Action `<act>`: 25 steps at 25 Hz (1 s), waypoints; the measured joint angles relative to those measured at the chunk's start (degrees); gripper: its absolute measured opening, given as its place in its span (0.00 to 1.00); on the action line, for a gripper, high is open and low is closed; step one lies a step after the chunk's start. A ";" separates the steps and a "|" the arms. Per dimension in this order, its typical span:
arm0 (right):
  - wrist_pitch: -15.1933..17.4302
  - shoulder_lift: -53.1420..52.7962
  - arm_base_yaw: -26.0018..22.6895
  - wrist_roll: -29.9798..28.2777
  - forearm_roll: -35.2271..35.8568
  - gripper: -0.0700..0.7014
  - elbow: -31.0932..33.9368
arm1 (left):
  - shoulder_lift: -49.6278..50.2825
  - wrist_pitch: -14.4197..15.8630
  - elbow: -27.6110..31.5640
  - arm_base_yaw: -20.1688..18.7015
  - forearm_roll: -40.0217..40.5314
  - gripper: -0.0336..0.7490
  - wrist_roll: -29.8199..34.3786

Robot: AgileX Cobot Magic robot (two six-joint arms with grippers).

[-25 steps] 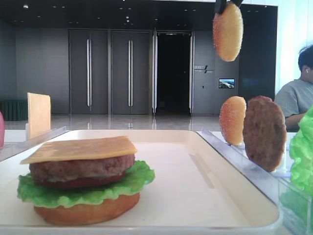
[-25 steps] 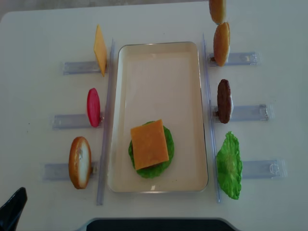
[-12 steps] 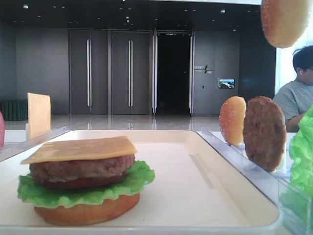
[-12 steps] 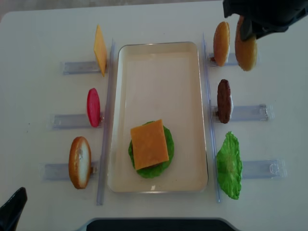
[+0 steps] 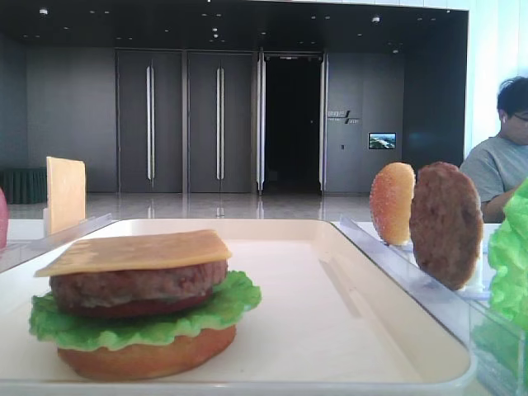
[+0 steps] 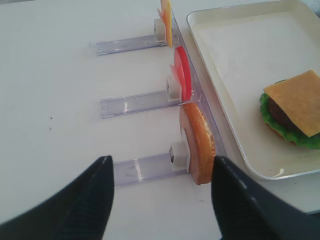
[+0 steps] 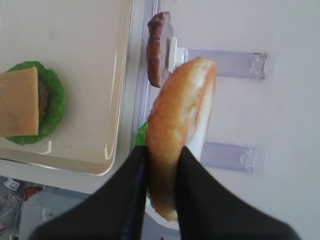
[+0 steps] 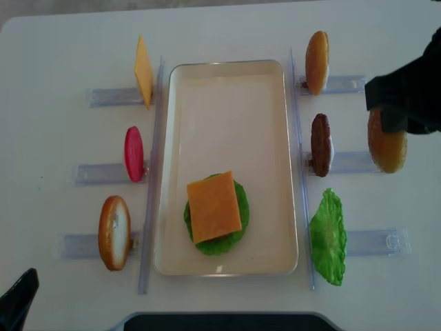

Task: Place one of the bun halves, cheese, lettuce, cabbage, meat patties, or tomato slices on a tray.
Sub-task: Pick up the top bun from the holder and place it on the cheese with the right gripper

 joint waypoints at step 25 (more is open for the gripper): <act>-1.54 -4.49 0.00 -5.30 7.26 0.28 7.73 | 0.00 -0.05 0.00 0.00 0.00 0.65 0.00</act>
